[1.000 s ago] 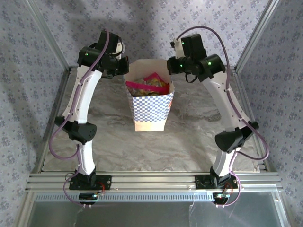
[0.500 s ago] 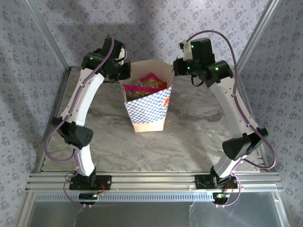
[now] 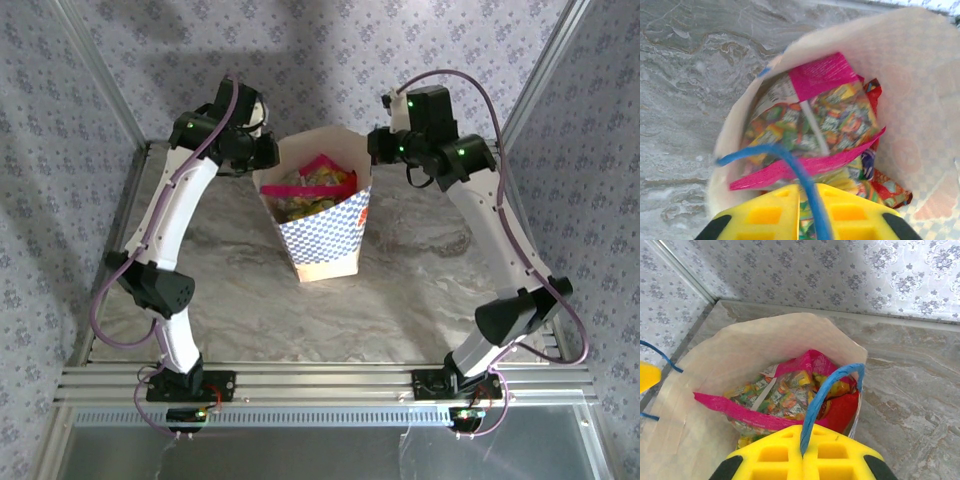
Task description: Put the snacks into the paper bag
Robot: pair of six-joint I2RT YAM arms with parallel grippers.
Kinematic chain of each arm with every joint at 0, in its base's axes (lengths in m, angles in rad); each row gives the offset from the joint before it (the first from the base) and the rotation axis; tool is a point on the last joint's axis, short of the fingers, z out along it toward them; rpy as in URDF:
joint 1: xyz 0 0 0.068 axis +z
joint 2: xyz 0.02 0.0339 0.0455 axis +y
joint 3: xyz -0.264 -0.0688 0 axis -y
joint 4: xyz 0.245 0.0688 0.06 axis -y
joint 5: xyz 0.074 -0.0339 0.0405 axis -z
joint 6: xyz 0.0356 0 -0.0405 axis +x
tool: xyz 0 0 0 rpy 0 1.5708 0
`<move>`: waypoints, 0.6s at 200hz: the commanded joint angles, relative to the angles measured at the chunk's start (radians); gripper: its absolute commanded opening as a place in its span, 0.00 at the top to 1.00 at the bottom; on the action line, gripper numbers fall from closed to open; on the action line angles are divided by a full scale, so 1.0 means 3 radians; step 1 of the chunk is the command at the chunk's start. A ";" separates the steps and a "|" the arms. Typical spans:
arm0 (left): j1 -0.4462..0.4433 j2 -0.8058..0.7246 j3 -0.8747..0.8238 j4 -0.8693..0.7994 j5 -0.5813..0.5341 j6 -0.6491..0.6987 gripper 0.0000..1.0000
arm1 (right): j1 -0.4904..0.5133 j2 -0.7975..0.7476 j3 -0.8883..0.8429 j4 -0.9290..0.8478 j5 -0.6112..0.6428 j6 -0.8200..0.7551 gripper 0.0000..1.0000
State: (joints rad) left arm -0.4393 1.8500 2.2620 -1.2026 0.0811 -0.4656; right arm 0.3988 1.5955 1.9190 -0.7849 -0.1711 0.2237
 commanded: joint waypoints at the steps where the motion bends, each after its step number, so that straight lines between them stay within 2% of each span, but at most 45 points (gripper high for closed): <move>1: 0.0023 -0.0132 0.0108 0.0066 0.0020 -0.0003 0.77 | 0.0032 -0.0270 -0.0088 0.0238 0.0046 -0.0030 1.00; 34: 0.0033 -0.0172 0.0104 0.0016 -0.0041 0.0083 0.64 | 0.0026 -0.0327 -0.0179 0.0060 0.0290 -0.0055 0.92; 62: 0.0073 -0.0251 0.0067 -0.0057 -0.0162 0.0128 0.57 | 0.0024 -0.0431 -0.0329 0.0022 0.0413 -0.0046 0.74; 83: 0.0159 -0.0379 -0.0082 -0.0075 -0.0258 0.0136 0.54 | 0.0026 -0.0544 -0.0441 -0.0037 0.0540 -0.0051 0.54; 120: 0.0390 -0.0776 -0.0515 0.0086 -0.0248 0.0130 0.50 | 0.0021 -0.0785 -0.0617 -0.0136 0.0738 -0.0126 0.43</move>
State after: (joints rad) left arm -0.3611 1.7145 2.1616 -1.2011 0.0273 -0.4377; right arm 0.4065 1.4181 1.7607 -0.7906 -0.0189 0.2081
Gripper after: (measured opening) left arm 0.490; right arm 0.548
